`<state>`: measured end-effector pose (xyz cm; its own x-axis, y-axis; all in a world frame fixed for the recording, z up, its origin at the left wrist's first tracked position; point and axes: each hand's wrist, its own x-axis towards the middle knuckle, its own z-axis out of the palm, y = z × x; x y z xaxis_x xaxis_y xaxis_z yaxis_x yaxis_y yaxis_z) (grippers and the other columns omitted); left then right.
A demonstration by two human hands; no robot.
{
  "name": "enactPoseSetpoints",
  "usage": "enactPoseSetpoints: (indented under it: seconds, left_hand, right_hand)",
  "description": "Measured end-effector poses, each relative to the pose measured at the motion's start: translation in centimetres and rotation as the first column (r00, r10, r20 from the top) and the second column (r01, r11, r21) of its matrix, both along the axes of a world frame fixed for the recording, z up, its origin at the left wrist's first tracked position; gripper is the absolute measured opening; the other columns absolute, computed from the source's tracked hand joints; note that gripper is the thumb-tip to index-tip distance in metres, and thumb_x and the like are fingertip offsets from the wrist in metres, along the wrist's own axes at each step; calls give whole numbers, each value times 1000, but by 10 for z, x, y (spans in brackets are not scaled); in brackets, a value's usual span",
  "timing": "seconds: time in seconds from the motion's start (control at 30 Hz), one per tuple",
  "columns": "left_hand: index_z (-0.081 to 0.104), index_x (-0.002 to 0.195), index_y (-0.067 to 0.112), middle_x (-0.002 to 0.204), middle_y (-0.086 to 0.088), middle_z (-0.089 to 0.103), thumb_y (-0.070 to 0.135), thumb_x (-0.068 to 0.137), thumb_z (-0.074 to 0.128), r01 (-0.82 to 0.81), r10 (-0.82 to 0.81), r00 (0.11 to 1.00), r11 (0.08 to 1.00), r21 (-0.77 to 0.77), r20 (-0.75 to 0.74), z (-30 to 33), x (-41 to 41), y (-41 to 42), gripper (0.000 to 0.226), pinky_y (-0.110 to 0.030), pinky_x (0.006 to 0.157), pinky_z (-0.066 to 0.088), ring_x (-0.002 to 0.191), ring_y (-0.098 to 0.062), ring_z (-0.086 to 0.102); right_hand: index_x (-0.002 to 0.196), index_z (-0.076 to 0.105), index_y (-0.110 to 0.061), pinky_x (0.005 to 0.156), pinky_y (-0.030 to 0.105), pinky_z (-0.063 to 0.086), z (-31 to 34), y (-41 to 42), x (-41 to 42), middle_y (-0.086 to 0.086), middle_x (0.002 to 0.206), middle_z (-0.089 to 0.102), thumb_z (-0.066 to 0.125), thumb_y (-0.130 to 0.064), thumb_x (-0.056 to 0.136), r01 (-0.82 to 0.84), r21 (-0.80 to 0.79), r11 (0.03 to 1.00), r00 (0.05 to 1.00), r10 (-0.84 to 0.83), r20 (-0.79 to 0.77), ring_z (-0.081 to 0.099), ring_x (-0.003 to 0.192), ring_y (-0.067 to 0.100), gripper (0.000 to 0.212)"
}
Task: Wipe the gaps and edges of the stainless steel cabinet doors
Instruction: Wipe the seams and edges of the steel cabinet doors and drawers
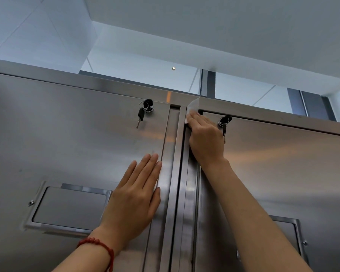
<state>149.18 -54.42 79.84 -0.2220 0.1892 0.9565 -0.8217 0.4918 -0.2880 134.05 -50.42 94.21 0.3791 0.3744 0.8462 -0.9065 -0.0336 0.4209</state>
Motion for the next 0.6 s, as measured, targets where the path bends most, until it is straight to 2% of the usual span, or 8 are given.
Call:
enactPoseSetpoints:
  seconds: [0.27, 0.4, 0.6]
  left_hand:
    - [43, 135, 2, 144, -15, 40, 28, 93, 34, 7, -7, 1000, 1000, 2, 2, 1, 0, 1, 51, -44, 111, 18, 135, -29, 35]
    - [44, 135, 1, 143, -16, 41, 28, 93, 33, 11, -11, 1000, 1000, -1, 0, 0, 0, 2, 51, -43, 111, 20, 134, -30, 36]
    - [44, 135, 0, 143, -17, 41, 27, 92, 33, 6, -6, 1000, 1000, -5, 1, 1, 0, 3, 51, -46, 110, 21, 134, -31, 36]
  right_hand:
    - [98, 71, 7, 82, 44, 54, -17, 1, -2, 22, 100, 70, 62, 15, 68, 10, -16, 1000, 1000, -10, -30, 70, 90, 33, 32]
    - [98, 71, 6, 84, 43, 53, -25, 1, -3, 21, 101, 70, 70, 17, 66, 23, -13, 1000, 999, -24, -29, 70, 91, 32, 35]
    - [100, 71, 7, 86, 43, 51, -36, 0, -4, 22, 103, 69, 70, 17, 66, 25, 5, 1000, 999, -25, -37, 69, 94, 32, 36]
